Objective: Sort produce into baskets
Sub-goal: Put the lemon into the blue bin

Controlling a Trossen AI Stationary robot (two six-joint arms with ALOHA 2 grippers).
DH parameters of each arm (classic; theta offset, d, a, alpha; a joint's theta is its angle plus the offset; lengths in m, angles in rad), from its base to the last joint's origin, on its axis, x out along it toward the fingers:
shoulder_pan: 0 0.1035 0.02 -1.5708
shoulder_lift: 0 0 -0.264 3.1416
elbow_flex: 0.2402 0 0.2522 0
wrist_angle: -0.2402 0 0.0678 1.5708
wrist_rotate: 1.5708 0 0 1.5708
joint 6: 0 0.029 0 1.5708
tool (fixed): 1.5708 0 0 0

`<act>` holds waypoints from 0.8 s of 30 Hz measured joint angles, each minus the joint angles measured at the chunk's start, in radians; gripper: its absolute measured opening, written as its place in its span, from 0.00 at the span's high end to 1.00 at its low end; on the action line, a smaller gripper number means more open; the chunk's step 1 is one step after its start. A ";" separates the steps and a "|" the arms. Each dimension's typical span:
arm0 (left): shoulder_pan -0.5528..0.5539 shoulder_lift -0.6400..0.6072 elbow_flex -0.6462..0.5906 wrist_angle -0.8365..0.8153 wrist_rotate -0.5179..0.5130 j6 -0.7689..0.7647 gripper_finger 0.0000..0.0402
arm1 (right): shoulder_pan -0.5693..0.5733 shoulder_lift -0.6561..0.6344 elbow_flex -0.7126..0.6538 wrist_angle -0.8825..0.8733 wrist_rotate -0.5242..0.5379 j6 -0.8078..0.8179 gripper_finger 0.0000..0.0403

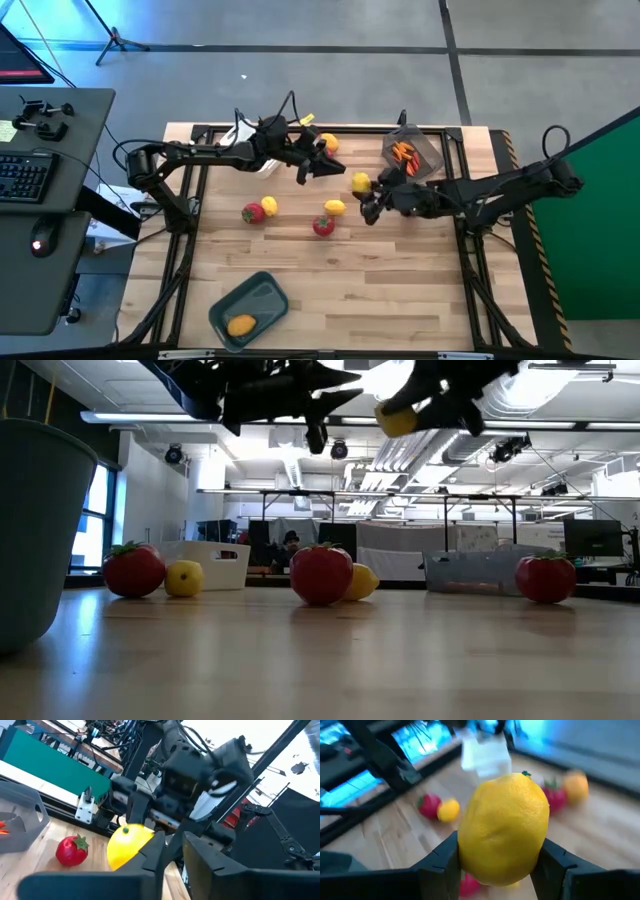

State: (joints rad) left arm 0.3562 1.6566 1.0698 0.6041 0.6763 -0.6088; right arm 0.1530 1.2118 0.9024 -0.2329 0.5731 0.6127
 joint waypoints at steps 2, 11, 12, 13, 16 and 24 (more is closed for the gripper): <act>-0.004 0.000 0.000 -0.002 0.000 -0.004 0.81 | -0.018 0.000 0.000 0.065 -0.018 -0.093 0.60; -0.063 -0.001 0.003 -0.002 -0.006 0.019 0.57 | -0.069 0.000 0.000 0.138 -0.167 -0.219 0.60; -0.068 -0.001 0.003 -0.009 -0.012 0.020 0.55 | -0.069 0.000 0.000 0.138 -0.168 -0.228 0.60; -0.070 -0.002 0.003 -0.019 -0.018 0.019 0.53 | -0.068 0.001 -0.001 0.136 -0.168 -0.231 0.60; -0.069 -0.003 0.003 -0.029 -0.028 0.019 0.50 | -0.069 0.002 -0.002 0.136 -0.167 -0.234 0.60; -0.038 -0.005 0.003 -0.022 0.005 0.026 0.49 | -0.046 0.002 -0.002 0.150 -0.159 -0.252 0.60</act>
State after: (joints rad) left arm 0.3182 1.6512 1.0732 0.5821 0.6814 -0.5823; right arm 0.1066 1.2137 0.9001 -0.0831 0.4139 0.3603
